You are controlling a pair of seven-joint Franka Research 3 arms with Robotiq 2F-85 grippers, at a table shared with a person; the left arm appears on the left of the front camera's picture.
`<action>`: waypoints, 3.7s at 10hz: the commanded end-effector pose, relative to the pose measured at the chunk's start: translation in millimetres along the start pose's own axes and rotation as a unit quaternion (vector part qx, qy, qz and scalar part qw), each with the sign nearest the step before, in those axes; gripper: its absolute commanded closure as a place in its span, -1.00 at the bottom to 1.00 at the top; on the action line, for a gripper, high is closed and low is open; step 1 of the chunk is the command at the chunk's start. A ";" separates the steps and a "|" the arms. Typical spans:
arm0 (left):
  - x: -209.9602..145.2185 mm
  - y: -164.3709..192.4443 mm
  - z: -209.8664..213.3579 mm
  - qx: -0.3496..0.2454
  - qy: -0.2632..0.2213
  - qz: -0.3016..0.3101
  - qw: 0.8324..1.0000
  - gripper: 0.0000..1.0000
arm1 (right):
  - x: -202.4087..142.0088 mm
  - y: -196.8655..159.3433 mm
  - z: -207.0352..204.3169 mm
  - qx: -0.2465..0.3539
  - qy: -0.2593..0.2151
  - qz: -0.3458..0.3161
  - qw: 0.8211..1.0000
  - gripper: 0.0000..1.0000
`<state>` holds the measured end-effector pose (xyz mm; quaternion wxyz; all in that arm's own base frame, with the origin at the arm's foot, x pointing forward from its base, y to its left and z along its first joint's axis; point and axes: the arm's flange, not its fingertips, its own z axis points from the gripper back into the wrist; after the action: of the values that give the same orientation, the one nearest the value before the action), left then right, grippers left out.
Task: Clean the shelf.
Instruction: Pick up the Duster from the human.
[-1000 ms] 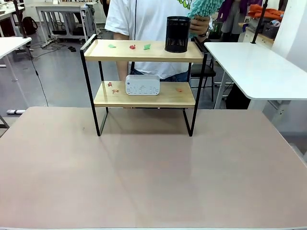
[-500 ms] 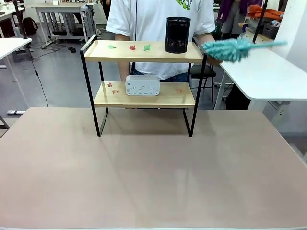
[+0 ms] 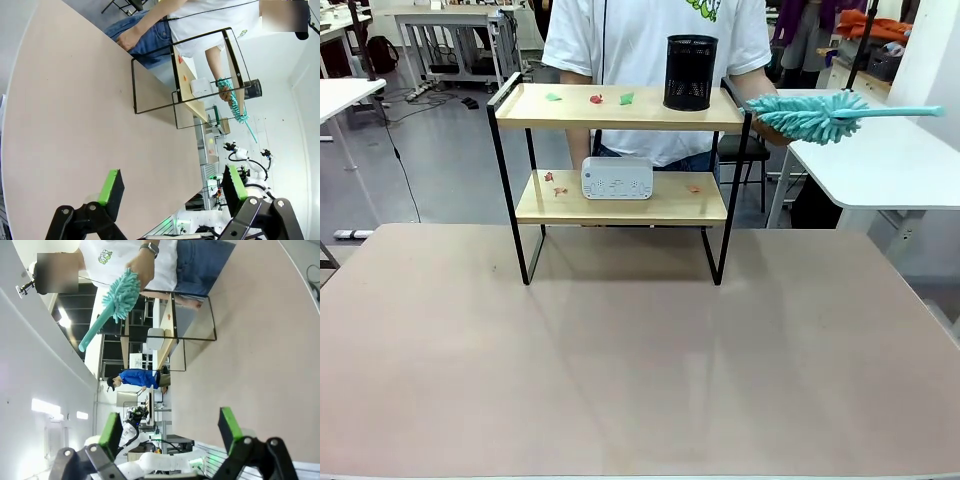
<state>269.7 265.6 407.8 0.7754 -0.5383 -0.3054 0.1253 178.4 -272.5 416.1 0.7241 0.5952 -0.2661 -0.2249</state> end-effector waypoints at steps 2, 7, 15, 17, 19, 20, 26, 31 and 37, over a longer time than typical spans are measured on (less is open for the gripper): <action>0.5 1.9 0.7 -0.011 -0.004 -0.014 1.000 -1.00 | 8.0 9.5 -12.3 0.017 0.059 0.003 0.998 -1.00; 0.5 1.9 0.7 -0.011 -0.004 -0.014 1.000 -1.00 | 51.7 115.7 -108.7 0.048 0.195 0.048 0.978 -1.00; 0.5 1.9 0.7 -0.011 -0.004 -0.014 1.000 -1.00 | 84.0 123.5 -201.2 0.068 0.228 0.007 0.971 -1.00; 0.5 1.9 0.7 -0.011 -0.004 -0.014 1.000 -1.00 | 118.4 151.5 -235.4 0.103 0.268 -0.111 0.951 -1.00; 0.5 1.9 0.7 -0.011 -0.004 -0.014 1.000 -1.00 | 136.3 162.7 -264.9 0.037 0.278 -0.158 0.947 -1.00; 0.5 1.9 0.7 -0.011 -0.004 -0.014 1.000 -1.00 | 139.0 162.0 -280.1 0.004 0.305 -0.152 0.940 -1.00; 0.5 1.9 0.7 -0.011 -0.004 -0.014 1.000 -1.00 | 116.2 134.1 -334.5 -0.095 0.360 -0.203 0.906 -1.00; 0.5 1.9 0.7 -0.011 -0.004 -0.014 1.000 -1.00 | 117.9 127.0 -336.2 -0.093 0.361 -0.198 0.906 -1.00; 0.5 1.9 0.7 -0.011 -0.004 -0.014 1.000 -1.00 | 127.0 127.4 -333.0 -0.049 0.369 -0.178 0.911 -1.00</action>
<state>269.6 267.1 406.0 0.7757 -0.5387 -0.3044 0.1242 490.5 -79.5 505.0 0.7517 0.6254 0.1477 -0.1483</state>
